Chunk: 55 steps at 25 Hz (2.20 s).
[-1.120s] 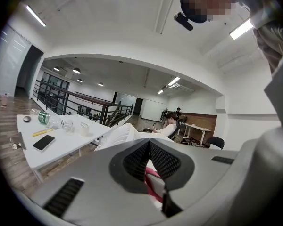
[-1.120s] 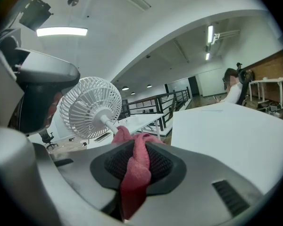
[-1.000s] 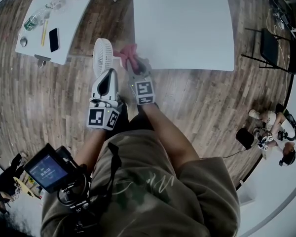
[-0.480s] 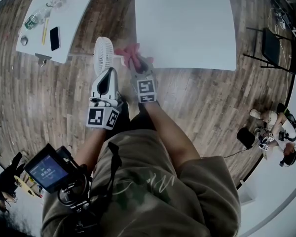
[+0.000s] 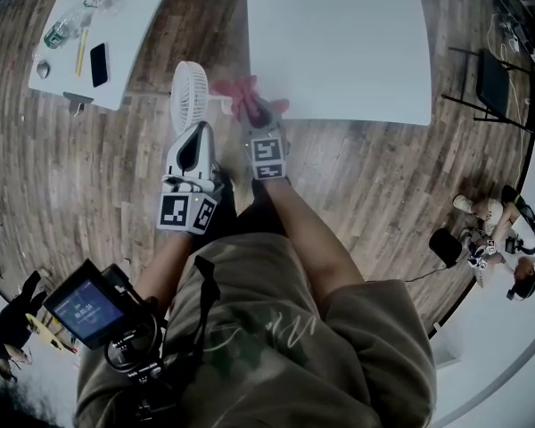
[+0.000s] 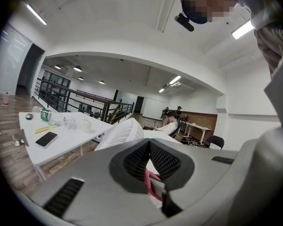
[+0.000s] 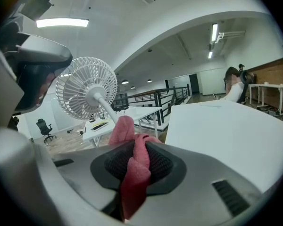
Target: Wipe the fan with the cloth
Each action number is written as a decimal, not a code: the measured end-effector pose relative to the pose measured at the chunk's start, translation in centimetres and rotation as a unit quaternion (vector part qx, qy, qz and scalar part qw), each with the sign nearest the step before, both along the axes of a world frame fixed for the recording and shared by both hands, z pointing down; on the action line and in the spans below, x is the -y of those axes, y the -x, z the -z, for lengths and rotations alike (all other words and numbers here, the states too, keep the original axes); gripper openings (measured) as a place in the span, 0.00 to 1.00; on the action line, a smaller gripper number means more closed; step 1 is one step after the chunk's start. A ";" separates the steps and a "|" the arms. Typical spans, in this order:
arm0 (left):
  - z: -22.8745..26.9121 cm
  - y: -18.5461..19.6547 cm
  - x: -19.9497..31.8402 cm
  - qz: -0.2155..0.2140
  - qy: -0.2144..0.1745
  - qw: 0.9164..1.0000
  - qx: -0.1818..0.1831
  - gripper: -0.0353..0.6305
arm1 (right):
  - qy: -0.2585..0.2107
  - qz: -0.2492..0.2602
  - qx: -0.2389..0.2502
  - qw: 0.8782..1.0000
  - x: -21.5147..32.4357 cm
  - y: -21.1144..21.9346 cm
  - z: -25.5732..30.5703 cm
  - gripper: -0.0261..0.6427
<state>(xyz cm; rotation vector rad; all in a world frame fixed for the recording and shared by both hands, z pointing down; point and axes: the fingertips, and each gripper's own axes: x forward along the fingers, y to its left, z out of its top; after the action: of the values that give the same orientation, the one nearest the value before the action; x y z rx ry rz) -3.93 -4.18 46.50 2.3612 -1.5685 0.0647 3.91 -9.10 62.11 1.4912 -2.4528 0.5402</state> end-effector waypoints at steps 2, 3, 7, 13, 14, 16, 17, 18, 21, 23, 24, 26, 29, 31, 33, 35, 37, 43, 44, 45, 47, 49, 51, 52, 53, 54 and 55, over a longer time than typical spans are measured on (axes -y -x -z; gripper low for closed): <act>-0.2 0.1 -0.1 0.000 0.002 1.000 0.000 0.08 | 0.000 -0.001 0.001 1.000 0.0 0.1 -0.2 0.18; -0.3 0.2 -0.2 0.000 0.003 1.000 0.000 0.08 | 0.001 -0.002 0.001 1.000 0.0 0.1 -0.4 0.18; -0.5 0.2 -0.3 0.000 0.006 1.000 0.002 0.08 | 0.006 0.000 -0.005 1.000 0.0 0.1 -1.0 0.18; -0.6 0.2 -0.2 -0.001 0.006 1.000 0.004 0.08 | 0.003 0.004 -0.011 1.000 0.1 0.2 -1.1 0.17; -0.7 0.2 -0.2 -0.003 0.007 1.000 0.005 0.08 | 0.003 0.003 -0.011 1.000 0.1 0.2 -1.1 0.18; -0.7 0.1 -0.1 -0.006 0.007 1.000 0.006 0.08 | 0.004 0.000 -0.009 1.000 0.1 0.2 -1.3 0.17; -0.7 0.1 -0.1 -0.006 0.007 1.000 0.005 0.08 | 0.004 0.000 -0.009 1.000 0.1 0.2 -1.4 0.17; -0.6 0.0 0.0 -0.006 0.006 1.000 0.005 0.08 | 0.005 0.000 -0.010 1.000 0.1 0.3 -1.5 0.17; -0.5 -0.1 0.0 -0.005 0.005 1.000 0.005 0.08 | 0.007 0.006 -0.018 1.000 0.1 0.4 -2.1 0.17; -0.6 -0.2 0.0 -0.005 0.006 1.000 0.005 0.08 | 0.009 0.008 -0.024 1.000 0.0 0.4 -2.6 0.17; -0.7 -0.2 0.0 -0.006 0.006 1.000 0.005 0.08 | 0.010 0.008 -0.026 1.000 0.0 0.4 -2.8 0.17; -0.8 -0.1 0.1 -0.006 0.006 1.000 0.006 0.08 | 0.010 0.006 -0.027 1.000 0.1 0.5 -3.1 0.17; -1.1 0.2 0.2 -0.004 0.009 1.000 0.007 0.08 | 0.008 0.005 -0.028 1.000 0.1 0.7 -3.5 0.17; -1.2 0.4 0.1 -0.001 0.011 1.000 0.007 0.08 | 0.011 0.007 -0.030 0.999 0.1 0.7 -3.9 0.17; -1.3 0.3 0.0 -0.001 0.011 1.000 0.009 0.08 | 0.016 0.009 -0.027 0.999 0.0 0.7 -4.3 0.17; -1.5 0.2 -0.1 -0.003 0.013 1.000 0.011 0.08 | 0.022 0.014 -0.023 0.999 0.0 0.7 -4.6 0.17; -1.7 0.0 -0.2 -0.005 0.017 1.000 0.006 0.08 | 0.030 0.023 -0.029 0.999 0.1 0.7 -4.8 0.17; -0.3 -1.5 -0.7 -0.024 0.008 1.000 -0.007 0.08 | 0.023 0.028 -0.032 0.999 -0.2 -1.1 -2.2 0.19; 0.0 -1.6 -0.8 -0.025 0.007 1.000 -0.009 0.08 | 0.011 0.020 -0.024 0.999 -0.2 -1.6 -0.7 0.19; 0.2 -1.6 -0.9 -0.025 0.007 1.000 -0.011 0.08 | -0.002 0.011 -0.016 1.000 -0.1 -2.2 1.0 0.19; 0.7 -1.7 -0.8 -0.026 0.005 1.000 -0.013 0.08 | -0.033 -0.008 0.007 0.999 0.5 -3.2 4.8 0.19; 1.4 -1.9 -0.7 -0.028 0.000 0.999 -0.014 0.08 | -0.066 -0.022 0.030 0.997 1.4 -3.8 8.8 0.18; 2.1 -2.0 -0.8 -0.028 -0.007 0.999 -0.016 0.08 | -0.097 -0.031 0.054 0.993 2.5 -4.0 12.6 0.18; 2.5 -2.0 -0.8 -0.028 -0.010 0.999 -0.017 0.08 | -0.109 -0.032 0.065 0.991 3.0 -3.8 14.1 0.18; 2.7 -2.0 -0.9 -0.027 -0.013 0.999 -0.018 0.08 | -0.119 -0.028 0.072 0.990 3.5 -3.3 15.3 0.18; 2.9 -1.9 -0.9 -0.026 -0.016 0.999 -0.019 0.08 | -0.126 -0.019 0.071 0.989 3.8 -2.5 16.0 0.18; 3.1 -1.8 -0.9 -0.025 -0.018 0.999 -0.019 0.08 | -0.130 -0.006 0.064 0.989 4.0 -1.4 16.3 0.18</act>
<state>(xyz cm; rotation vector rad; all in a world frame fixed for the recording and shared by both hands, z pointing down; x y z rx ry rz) -2.13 -3.26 43.44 2.4137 -1.5060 0.0023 5.33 -13.12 45.84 1.6123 -2.7020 0.3374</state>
